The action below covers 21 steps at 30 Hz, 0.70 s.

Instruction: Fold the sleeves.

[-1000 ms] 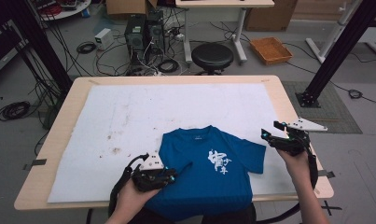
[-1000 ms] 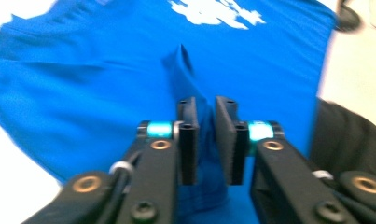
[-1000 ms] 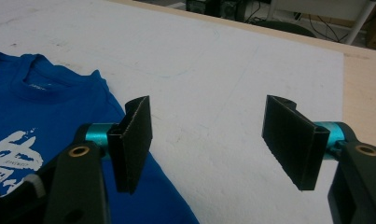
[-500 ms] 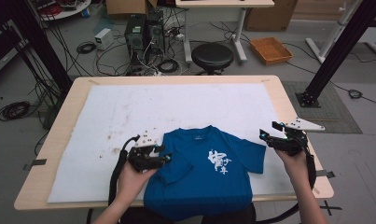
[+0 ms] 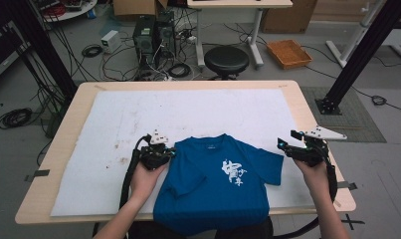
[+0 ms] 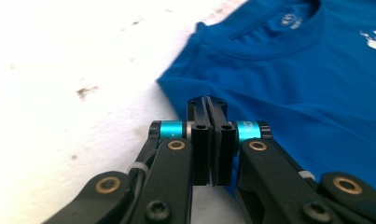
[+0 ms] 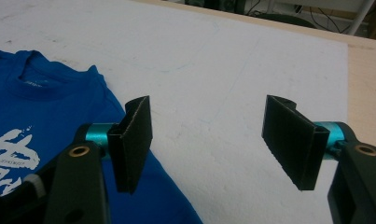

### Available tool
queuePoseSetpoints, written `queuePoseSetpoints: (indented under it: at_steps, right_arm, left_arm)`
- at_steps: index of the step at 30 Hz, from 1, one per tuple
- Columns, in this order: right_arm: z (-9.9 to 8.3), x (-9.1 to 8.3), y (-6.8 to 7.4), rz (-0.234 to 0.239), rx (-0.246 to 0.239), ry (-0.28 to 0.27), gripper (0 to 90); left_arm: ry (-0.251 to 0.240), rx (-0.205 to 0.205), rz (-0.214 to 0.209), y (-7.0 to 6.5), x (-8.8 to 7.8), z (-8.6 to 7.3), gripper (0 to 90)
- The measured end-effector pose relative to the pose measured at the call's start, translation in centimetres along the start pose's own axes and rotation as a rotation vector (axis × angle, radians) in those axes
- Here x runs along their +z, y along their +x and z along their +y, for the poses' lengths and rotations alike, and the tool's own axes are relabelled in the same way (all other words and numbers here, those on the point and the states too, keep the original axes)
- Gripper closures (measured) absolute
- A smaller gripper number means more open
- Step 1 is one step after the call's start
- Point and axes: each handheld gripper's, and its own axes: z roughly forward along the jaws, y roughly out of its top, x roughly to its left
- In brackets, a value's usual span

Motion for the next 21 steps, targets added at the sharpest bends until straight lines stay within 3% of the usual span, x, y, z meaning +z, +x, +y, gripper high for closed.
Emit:
queuePoseSetpoints:
  at_steps: [2,4,5,6,8,10,11,12,14,19,21]
  right_arm:
    - [-0.1,-0.1,-0.1,-0.003,0.005,0.001,33.5]
    - [-0.1,-0.1,-0.2,-0.004,0.016,0.000,33.7]
    - [-0.2,-0.2,-0.3,-0.005,0.025,0.002,33.7]
    - [-0.2,-0.2,-0.4,-0.008,0.029,0.000,33.7]
    - [-0.3,-0.2,-0.5,-0.010,0.038,0.003,33.9]
    - [-0.4,-0.2,-0.5,-0.011,0.041,0.008,34.1]
    - [-0.4,-0.2,-0.5,-0.009,0.042,0.011,34.2]
    - [-0.4,-0.2,-0.5,-0.009,0.042,0.011,34.2]
    - [-0.5,-0.1,-0.4,-0.009,0.037,0.017,34.5]
    - [-0.6,-0.1,-0.5,-0.010,0.038,0.019,34.9]
    - [-0.6,-0.1,-0.6,-0.014,0.045,0.025,36.0]
  left_arm:
    - [-0.016,-0.015,0.000,0.3,-0.1,-0.1,88.9]
    - [-0.056,-0.025,-0.059,0.5,-0.2,-0.1,88.4]
    - [-0.078,-0.037,-0.069,0.3,-0.1,-0.1,80.3]
    - [-0.072,-0.044,-0.068,0.2,0.0,0.1,65.9]
    - [-0.057,-0.031,-0.082,-0.1,0.3,0.2,62.3]
    - [-0.014,-0.001,-0.080,-0.4,0.8,0.2,65.9]
    - [0.001,0.015,-0.070,-0.5,1.1,0.2,79.9]
    - [0.011,0.016,-0.059,-0.6,1.2,0.2,85.6]
    - [0.007,0.016,-0.048,-0.5,1.1,0.2,87.1]
    - [-0.002,-0.032,-0.012,0.7,0.7,0.0,87.3]
    - [-0.014,-0.052,-0.017,1.2,0.6,-0.1,87.3]
